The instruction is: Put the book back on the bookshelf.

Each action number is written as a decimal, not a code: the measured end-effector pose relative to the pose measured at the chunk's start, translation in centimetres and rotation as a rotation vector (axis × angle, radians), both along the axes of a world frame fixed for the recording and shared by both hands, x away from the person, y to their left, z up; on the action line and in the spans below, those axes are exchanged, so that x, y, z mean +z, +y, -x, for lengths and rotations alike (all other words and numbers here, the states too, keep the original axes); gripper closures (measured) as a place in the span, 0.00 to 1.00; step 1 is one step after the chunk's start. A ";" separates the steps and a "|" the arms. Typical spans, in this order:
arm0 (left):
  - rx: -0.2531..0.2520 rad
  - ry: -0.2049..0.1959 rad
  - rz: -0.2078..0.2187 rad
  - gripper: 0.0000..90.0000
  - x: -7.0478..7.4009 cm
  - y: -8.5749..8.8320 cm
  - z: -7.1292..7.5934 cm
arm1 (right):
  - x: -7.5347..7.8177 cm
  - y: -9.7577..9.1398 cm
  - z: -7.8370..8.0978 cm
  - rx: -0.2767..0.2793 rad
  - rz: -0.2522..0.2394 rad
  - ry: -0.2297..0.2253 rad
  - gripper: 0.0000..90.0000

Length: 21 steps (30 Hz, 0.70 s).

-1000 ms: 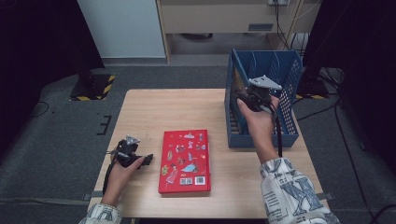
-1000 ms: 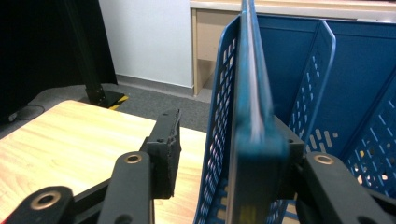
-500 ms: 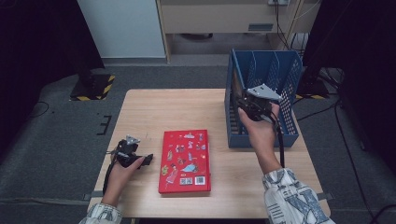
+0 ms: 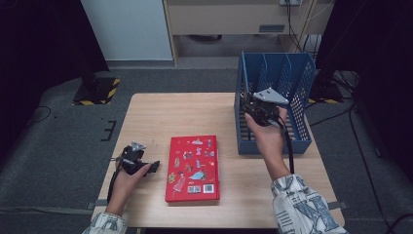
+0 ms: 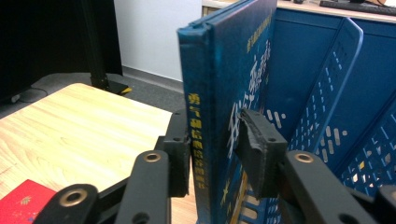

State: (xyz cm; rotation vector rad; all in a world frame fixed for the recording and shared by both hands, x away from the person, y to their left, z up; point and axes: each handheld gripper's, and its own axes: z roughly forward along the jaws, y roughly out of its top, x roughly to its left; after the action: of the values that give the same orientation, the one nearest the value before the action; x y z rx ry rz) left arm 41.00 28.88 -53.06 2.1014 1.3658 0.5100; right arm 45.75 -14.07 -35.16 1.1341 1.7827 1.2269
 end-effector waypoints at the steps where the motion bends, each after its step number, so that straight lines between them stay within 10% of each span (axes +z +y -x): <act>1: 0.000 0.000 0.000 0.03 0.0 0.0 0.0 | 0.0 -0.1 0.0 0.002 0.004 -0.002 0.68; 21: 0.000 -0.003 0.004 0.03 -0.1 0.0 0.0 | -0.4 -0.8 1.4 0.109 -0.023 0.072 0.14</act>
State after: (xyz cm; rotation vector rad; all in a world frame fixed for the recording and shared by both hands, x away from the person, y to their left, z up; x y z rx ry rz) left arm 41.01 28.84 -53.12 2.0964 1.3644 0.5106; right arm 44.32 -14.84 -35.56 1.1190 1.9106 1.2879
